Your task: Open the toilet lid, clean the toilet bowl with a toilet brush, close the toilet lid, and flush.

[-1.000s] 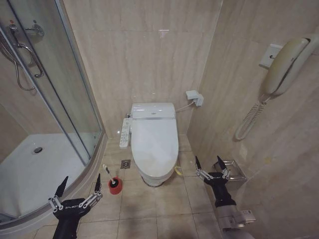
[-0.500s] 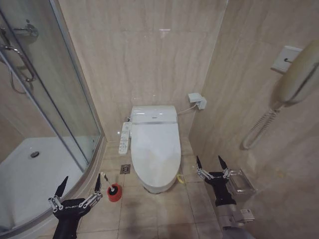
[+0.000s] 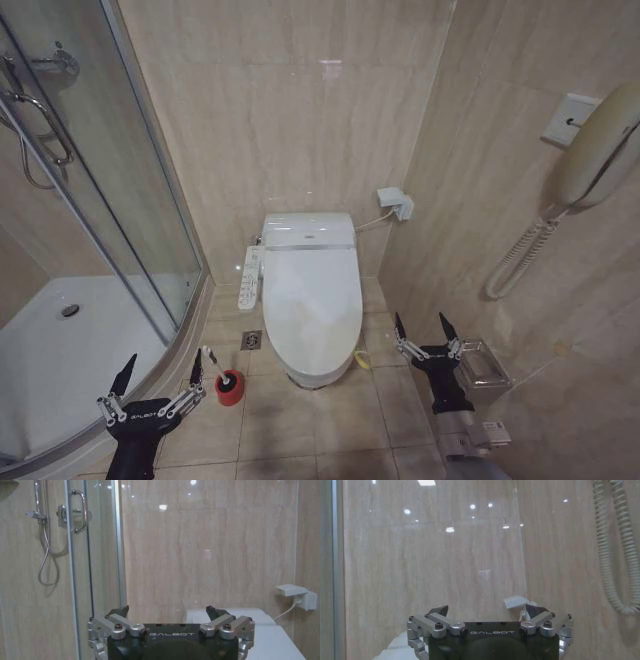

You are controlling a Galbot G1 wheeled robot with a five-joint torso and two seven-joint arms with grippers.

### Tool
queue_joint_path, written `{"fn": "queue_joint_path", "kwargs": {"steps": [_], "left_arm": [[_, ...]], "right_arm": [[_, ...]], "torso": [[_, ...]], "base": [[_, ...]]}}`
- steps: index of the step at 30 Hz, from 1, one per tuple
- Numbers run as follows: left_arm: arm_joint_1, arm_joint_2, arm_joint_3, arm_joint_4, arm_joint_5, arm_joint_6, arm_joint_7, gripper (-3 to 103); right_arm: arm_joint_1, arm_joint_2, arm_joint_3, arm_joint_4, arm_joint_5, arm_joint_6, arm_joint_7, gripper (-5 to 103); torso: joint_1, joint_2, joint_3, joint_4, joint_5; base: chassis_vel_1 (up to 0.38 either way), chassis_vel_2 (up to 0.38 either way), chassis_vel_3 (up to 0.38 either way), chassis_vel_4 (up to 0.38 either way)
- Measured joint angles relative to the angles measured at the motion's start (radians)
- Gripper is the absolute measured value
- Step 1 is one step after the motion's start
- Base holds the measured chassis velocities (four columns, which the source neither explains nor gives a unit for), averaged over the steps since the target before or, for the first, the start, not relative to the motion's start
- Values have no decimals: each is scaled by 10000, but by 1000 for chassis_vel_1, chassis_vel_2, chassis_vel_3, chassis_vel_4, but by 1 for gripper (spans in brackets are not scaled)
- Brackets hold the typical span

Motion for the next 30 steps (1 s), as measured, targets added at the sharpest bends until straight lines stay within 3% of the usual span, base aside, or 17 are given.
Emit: {"fn": "queue_joint_path", "kwargs": {"steps": [7, 15, 30], "left_arm": [[0, 0, 0, 0, 0, 0, 0, 100], [-1, 0, 0, 0, 0, 0, 0, 100], [0, 0, 0, 0, 0, 0, 0, 100]], "right_arm": [[52, -194, -76, -236, -792, -231, -64, 100], [541, -696, -395, -1248, -961, -484, -6, 100], [1293, -827, -751, -3485, -1314, -145, -236, 100]], "torso": [[8, -3, 3, 0, -1], [3, -2, 1, 0, 0], [4, -2, 2, -1, 0]], "base": [[-13, 12, 15, -16], [0, 0, 0, 0], [0, 0, 0, 0]]}}
